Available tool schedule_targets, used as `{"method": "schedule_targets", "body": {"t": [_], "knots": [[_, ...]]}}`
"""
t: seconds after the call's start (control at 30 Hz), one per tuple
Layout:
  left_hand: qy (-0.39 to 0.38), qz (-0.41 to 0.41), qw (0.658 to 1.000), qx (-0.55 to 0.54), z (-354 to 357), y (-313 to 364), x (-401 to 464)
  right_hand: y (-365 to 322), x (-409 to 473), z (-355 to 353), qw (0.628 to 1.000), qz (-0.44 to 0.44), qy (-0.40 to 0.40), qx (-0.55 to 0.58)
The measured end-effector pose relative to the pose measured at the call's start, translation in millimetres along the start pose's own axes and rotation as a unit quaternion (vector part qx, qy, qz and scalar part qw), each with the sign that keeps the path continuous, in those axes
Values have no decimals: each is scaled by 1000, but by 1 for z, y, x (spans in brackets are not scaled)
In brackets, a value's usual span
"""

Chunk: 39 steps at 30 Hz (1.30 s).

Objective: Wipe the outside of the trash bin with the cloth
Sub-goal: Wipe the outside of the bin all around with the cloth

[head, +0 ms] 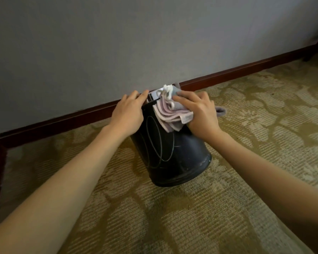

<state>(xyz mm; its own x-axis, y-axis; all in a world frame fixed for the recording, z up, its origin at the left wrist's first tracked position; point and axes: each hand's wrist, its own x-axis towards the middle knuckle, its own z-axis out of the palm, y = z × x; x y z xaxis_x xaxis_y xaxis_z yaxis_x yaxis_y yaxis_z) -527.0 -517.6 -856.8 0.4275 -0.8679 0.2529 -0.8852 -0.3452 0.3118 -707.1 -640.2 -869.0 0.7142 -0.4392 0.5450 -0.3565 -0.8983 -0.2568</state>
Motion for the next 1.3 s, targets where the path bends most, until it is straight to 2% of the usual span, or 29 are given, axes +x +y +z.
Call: {"method": "schedule_targets", "body": {"t": [0.17, 0.3, 0.47, 0.63, 0.73, 0.9, 1.03, 1.17, 1.3], "knots": [[-25, -46, 998, -30, -5, -22, 2, 5, -81, 4, 991, -108, -65, -39], [-41, -54, 997, -41, -9, -31, -4, 14, -126, -3, 986, -119, -111, -41], [-32, -39, 996, -69, -10, -18, -6, 15, -88, -12, 984, -107, -127, -62], [-54, 3, 998, -44, -11, 5, -3, -4, -5, -14, 994, -79, -39, -59], [-59, 16, 998, -23, -10, 11, 0, -8, 4, -14, 997, -69, -12, -43], [-59, -11, 998, -6, -11, 3, 4, 3, -74, -9, 986, -140, -76, -57], [-73, -41, 996, -35, -12, -7, 6, 11, -134, -13, 968, -194, -143, -73], [-69, -39, 995, -68, -9, -2, 3, 11, -113, -19, 963, -201, -155, -93], [-80, -10, 992, -100, -10, 1, 3, 2, -48, -26, 982, -145, -94, -71]]}}
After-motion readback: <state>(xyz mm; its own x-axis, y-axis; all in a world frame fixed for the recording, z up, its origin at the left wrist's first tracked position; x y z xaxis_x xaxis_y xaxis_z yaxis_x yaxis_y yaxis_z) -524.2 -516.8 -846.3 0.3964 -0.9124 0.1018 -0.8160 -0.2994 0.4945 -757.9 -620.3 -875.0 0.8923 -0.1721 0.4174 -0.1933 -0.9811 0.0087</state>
